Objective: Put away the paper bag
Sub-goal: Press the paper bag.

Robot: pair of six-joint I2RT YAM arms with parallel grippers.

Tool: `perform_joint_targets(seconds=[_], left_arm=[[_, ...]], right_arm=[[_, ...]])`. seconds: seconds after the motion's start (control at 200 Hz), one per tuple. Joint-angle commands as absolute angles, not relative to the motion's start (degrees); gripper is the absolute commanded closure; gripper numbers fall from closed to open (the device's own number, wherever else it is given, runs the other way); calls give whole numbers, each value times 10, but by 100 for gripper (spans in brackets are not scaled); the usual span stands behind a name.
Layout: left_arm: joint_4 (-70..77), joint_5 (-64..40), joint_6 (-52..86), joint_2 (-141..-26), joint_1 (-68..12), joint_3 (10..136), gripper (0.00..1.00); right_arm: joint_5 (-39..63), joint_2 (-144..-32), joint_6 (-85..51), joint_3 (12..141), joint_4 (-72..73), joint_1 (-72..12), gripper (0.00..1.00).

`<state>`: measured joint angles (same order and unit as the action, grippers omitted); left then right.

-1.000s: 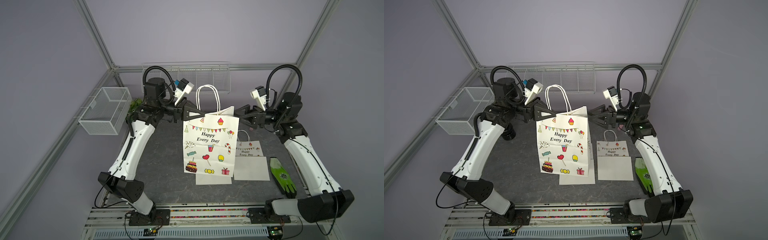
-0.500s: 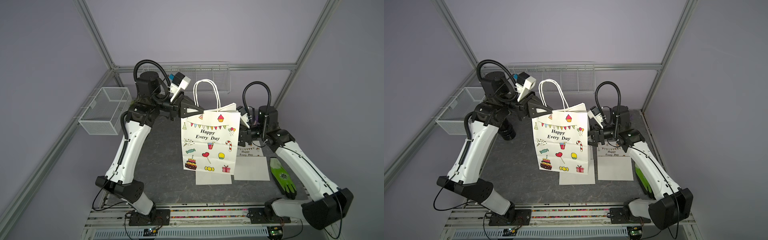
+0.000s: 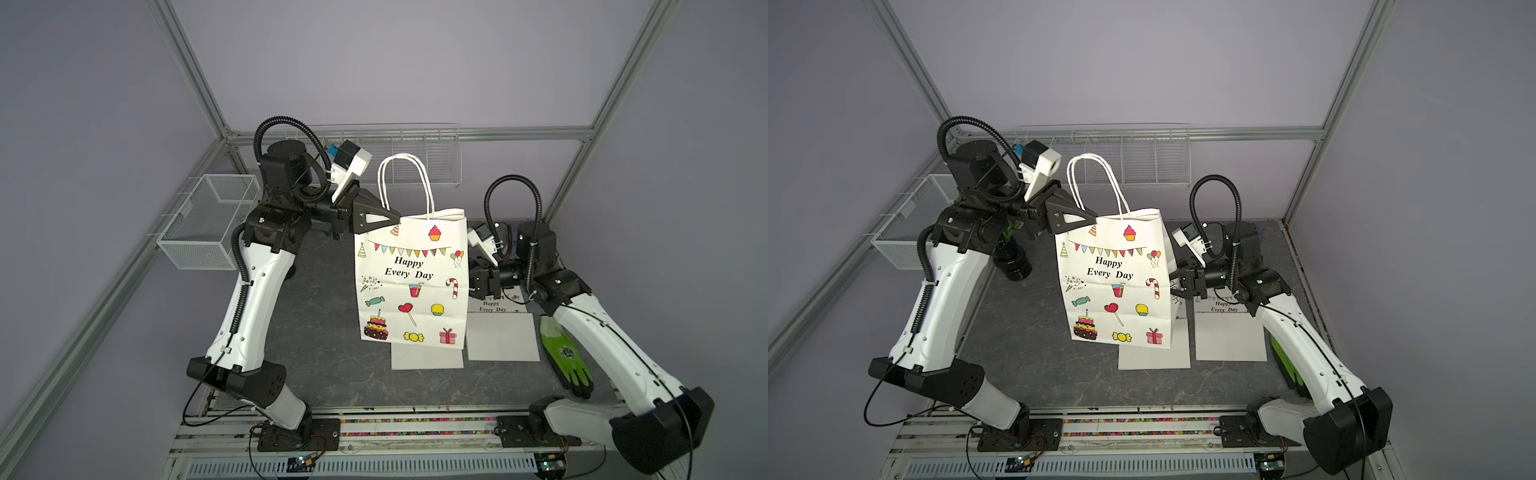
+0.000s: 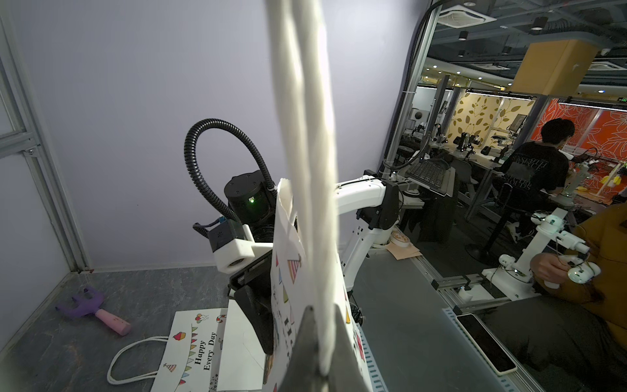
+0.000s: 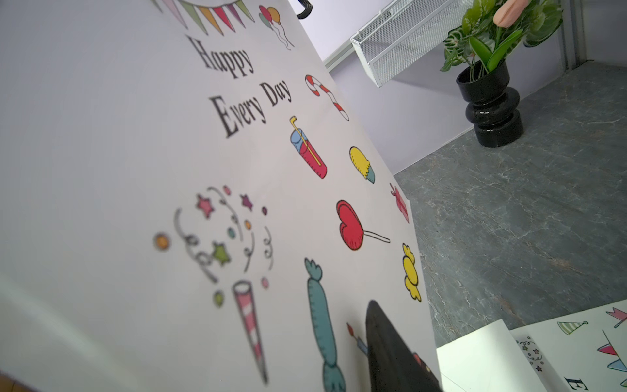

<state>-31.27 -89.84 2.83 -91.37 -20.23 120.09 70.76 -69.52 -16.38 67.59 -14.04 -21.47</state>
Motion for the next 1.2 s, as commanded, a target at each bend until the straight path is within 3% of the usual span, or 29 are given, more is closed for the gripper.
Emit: perform_joint_targets(seconds=[0.0, 0.125, 0.195, 0.325, 0.66, 0.979, 1.194], left_arm=[[-310, -928, 17, -898, -198, 1213, 100], [-310, -928, 17, -893, -197, 1206, 100], [-310, -928, 14, -888, -196, 1199, 100], [-310, -928, 11, -881, -191, 1193, 100], [-310, -928, 14, -899, -190, 1207, 100], [-310, -927, 18, -911, -189, 1224, 100], [-310, -928, 21, -915, -188, 1231, 100]], right_arm=[[676, -662, -163, 659, -121, -216, 29], [618, -642, -198, 634, -83, -183, 6], [596, -629, -247, 597, -20, -147, 1], [587, -606, -323, 541, 75, -120, 8], [609, -588, -314, 470, 59, -105, 11], [606, -601, -240, 500, -33, -194, 14], [592, -597, -233, 500, -45, -208, 14]])
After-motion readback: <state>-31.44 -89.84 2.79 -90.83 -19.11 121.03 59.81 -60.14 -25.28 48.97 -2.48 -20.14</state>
